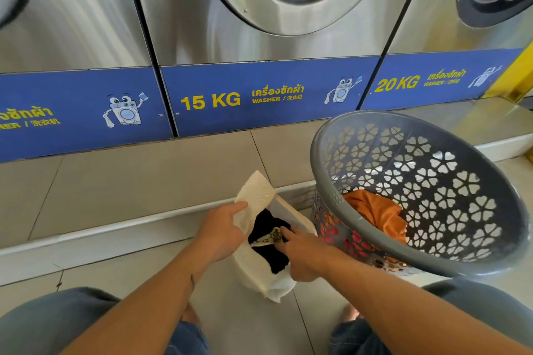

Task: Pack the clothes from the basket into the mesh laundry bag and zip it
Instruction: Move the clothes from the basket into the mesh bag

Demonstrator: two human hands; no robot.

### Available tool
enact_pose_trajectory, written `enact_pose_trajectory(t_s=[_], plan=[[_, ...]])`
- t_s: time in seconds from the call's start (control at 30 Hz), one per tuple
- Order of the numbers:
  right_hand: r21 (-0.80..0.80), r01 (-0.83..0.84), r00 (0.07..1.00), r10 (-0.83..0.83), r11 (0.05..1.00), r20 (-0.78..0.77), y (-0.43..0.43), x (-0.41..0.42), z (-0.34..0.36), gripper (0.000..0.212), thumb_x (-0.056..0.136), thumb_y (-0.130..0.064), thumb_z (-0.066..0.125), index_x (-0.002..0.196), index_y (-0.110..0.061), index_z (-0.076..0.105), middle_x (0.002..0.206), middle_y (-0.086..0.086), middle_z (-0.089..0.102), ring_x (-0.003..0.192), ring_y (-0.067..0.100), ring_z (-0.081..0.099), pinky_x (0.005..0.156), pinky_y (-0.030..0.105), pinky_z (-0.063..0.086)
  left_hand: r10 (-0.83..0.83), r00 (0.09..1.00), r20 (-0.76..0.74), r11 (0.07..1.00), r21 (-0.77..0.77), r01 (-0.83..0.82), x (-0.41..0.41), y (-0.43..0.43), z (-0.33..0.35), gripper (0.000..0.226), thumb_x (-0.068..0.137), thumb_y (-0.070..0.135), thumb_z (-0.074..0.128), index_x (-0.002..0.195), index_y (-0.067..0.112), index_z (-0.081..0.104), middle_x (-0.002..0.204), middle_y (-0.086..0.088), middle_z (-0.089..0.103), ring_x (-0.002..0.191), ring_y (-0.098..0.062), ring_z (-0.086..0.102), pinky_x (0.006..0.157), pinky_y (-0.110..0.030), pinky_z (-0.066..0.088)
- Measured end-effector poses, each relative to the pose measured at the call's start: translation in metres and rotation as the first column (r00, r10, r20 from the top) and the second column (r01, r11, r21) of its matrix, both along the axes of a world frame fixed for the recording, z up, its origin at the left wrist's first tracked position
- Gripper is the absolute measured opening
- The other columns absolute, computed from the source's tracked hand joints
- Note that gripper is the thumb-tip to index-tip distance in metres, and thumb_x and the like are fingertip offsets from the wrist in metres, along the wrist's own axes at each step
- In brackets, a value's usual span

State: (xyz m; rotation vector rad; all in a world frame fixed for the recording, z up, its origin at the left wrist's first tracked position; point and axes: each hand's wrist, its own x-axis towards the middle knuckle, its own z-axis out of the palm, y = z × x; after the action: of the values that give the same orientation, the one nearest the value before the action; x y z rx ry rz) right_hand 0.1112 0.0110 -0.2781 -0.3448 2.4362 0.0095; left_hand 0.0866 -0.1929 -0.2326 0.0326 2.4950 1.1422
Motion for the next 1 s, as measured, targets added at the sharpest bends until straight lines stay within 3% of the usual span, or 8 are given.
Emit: enact_pose_trajectory(t_s=[0.07,0.33,0.47,0.57,0.7,0.77,0.83,1.0], plan=[[0.082,0.013,0.999,-0.016,0.997,0.038,0.004,-0.001,0.008,0.063,0.09,-0.016,0.05,0.152,-0.026,0.041,0.163,0.017,0.022,0.148,0.042,0.026,0.113,0.05,0.038,0.016,0.999,-0.03,1.0,0.01,-0.015,-0.003,-0.001,0.001,0.067,0.083,-0.001,0.049,0.142,0.031,0.05,0.15,0.0,0.043,0.123,-0.026,0.055,0.096,-0.036,0.051],[-0.037,0.044,0.999,-0.044,0.998,0.006,-0.01,-0.006,0.072,0.053,0.093,-0.018,0.051,0.146,-0.021,0.044,0.137,0.016,0.049,0.118,0.038,0.056,0.08,0.038,0.049,0.037,0.996,-0.079,0.999,-0.007,-0.038,-0.011,0.003,-0.001,0.055,0.083,0.006,0.056,0.13,0.035,0.06,0.143,-0.001,0.052,0.115,-0.019,0.06,0.082,-0.021,0.047],[-0.227,0.064,0.997,-0.072,0.972,-0.025,-0.003,0.006,0.131,0.063,0.096,-0.023,0.055,0.154,-0.034,0.033,0.143,0.004,0.053,0.124,0.027,0.056,0.098,0.04,0.052,0.027,0.995,-0.095,1.0,-0.008,-0.028,-0.012,0.01,-0.002,0.054,0.084,0.007,0.06,0.13,0.033,0.061,0.14,-0.002,0.056,0.121,-0.019,0.056,0.092,-0.021,0.045],[-0.45,0.155,0.976,-0.205,0.88,-0.066,0.025,0.008,0.179,0.052,0.096,-0.026,0.061,0.145,-0.038,0.047,0.132,-0.006,0.064,0.117,0.014,0.063,0.104,0.035,0.049,0.017,0.995,-0.094,1.0,0.009,-0.016,-0.013,0.017,-0.003,0.054,0.084,0.01,0.062,0.133,0.032,0.059,0.14,-0.002,0.054,0.118,-0.018,0.056,0.088,-0.019,0.041],[-0.663,0.281,0.835,-0.517,0.694,-0.187,0.085,-0.018,0.203,0.037,0.097,-0.015,0.063,0.129,-0.033,0.061,0.104,-0.008,0.073,0.094,0.012,0.071,0.081,0.028,0.055,0.007,0.993,-0.117,1.0,0.002,-0.007,-0.018,0.028,-0.004,0.055,0.084,0.014,0.065,0.135,0.033,0.057,0.143,0.0,0.053,0.127,-0.019,0.052,0.092,-0.019,0.038],[-0.646,0.339,0.764,-0.601,0.684,-0.234,0.112,-0.044,0.187,0.033,0.097,-0.012,0.061,0.124,-0.029,0.064,0.1,-0.004,0.072,0.089,0.018,0.07,0.07,0.027,0.053,-0.002,0.993,-0.121,1.0,0.001,0.003,-0.022,0.035,-0.004,0.056,0.084,0.015,0.066,0.136,0.033,0.056,0.143,0.001,0.052,0.128,-0.02,0.051,0.092,-0.02,0.037],[-0.558,0.39,0.782,-0.584,0.732,-0.219,0.132,-0.069,0.153,0.032,0.095,-0.011,0.06,0.122,-0.028,0.063,0.107,0.0,0.07,0.095,0.023,0.068,0.075,0.03,0.052,-0.011,0.993,-0.121,1.0,-0.001,0.011,-0.027,0.043,-0.004,0.056,0.084,0.016,0.067,0.136,0.033,0.056,0.143,0.001,0.053,0.128,-0.021,0.05,0.097,-0.024,0.039],[0.03,0.326,0.944,-0.324,0.945,-0.055,0.161,-0.103,0.063,0.059,0.092,-0.02,0.054,0.15,-0.026,0.042,0.144,0.013,0.053,0.125,0.034,0.055,0.1,0.043,0.051,0.005,0.996,-0.092,1.0,0.013,-0.004,-0.04,0.057,-0.01,0.056,0.083,0.018,0.069,0.134,0.036,0.057,0.14,0.0,0.055,0.123,-0.021,0.054,0.102,-0.033,0.044]])
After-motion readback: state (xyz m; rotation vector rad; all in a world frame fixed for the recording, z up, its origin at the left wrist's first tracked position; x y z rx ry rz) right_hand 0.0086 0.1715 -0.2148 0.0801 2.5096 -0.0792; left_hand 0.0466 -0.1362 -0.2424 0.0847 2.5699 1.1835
